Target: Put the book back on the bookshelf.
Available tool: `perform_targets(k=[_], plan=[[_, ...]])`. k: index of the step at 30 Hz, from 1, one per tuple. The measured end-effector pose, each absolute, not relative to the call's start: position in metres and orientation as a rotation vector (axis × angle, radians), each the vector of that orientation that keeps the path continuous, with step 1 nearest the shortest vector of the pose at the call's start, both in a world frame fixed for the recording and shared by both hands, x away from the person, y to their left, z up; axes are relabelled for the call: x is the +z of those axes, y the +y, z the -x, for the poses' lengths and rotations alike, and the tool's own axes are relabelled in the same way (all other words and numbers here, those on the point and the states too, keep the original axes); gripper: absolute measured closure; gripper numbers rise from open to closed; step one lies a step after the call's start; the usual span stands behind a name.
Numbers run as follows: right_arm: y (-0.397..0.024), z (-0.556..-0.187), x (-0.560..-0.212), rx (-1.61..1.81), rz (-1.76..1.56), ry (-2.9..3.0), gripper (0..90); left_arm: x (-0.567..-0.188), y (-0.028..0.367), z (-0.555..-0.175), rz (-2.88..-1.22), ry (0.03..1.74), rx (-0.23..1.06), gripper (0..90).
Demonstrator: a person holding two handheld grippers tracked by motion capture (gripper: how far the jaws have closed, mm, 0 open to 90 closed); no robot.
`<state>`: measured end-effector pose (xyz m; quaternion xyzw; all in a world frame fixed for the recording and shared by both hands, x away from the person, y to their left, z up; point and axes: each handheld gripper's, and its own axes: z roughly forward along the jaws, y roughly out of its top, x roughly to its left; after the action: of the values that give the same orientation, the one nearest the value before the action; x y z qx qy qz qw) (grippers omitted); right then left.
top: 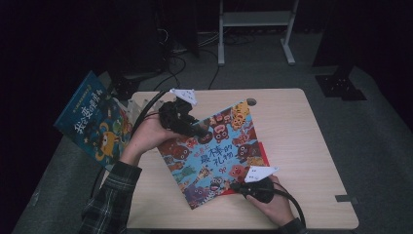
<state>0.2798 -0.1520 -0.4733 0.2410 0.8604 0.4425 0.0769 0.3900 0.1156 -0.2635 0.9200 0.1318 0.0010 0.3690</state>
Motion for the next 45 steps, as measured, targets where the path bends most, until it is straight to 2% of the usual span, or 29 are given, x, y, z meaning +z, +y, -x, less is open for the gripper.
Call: perform_targets(k=[13,29,38,45], plan=[[-0.137,-0.281,-0.477,1.323,-0.683,2.596,89.5,-0.254,0.105,-0.391,-2.383,0.291,-0.035,71.4],[-0.137,-0.283,-0.478,1.335,-0.685,2.586,89.2,-0.26,0.105,-0.396,-2.403,0.355,-0.138,75.4],[-0.151,-0.282,-0.476,1.362,-0.726,2.552,79.8,-0.262,0.109,-0.398,-2.389,0.42,-0.189,77.0],[-0.199,-0.285,-0.468,1.4,-0.853,2.408,67.3,-0.259,0.108,-0.397,-2.405,0.461,-0.22,78.6]])
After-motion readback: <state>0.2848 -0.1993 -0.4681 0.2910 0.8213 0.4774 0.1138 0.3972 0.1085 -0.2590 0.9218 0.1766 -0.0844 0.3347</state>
